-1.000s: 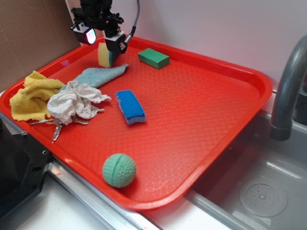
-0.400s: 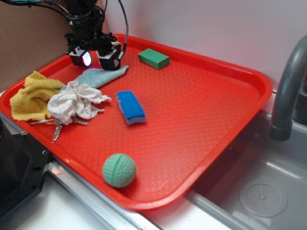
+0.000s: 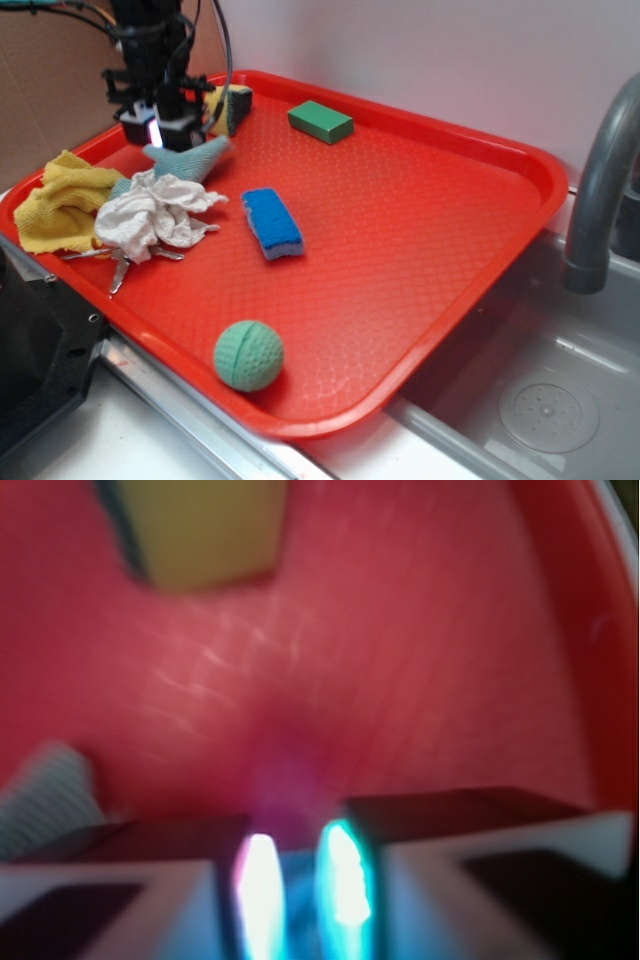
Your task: Grab the green sponge.
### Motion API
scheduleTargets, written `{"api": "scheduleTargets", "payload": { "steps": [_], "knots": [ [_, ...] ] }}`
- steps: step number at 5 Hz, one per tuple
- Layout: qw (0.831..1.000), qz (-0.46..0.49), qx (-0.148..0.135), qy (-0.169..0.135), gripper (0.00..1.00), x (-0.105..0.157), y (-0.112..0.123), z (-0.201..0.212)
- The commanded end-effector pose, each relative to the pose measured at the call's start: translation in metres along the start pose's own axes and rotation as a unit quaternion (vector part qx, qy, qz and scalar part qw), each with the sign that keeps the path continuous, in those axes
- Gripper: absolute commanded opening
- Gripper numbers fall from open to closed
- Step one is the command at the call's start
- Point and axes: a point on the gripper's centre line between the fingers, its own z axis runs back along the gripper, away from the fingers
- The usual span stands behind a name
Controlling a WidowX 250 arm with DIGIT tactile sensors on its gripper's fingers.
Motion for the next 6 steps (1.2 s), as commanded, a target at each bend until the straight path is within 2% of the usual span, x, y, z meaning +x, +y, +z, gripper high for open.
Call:
{"api": "scheduleTargets", "payload": {
  "steps": [1, 2, 3, 6],
  "knots": [
    [0.996, -0.027, 0.009, -0.079, 0.0, -0.054, -0.027, 0.119],
    [0.995, -0.057, 0.014, -0.079, 0.0, -0.066, -0.039, 0.146],
    [0.998, -0.039, -0.008, -0.058, 1.0, -0.063, -0.033, 0.143],
    [0.998, -0.039, -0.008, -0.058, 1.0, -0.063, -0.033, 0.143]
  ]
}}
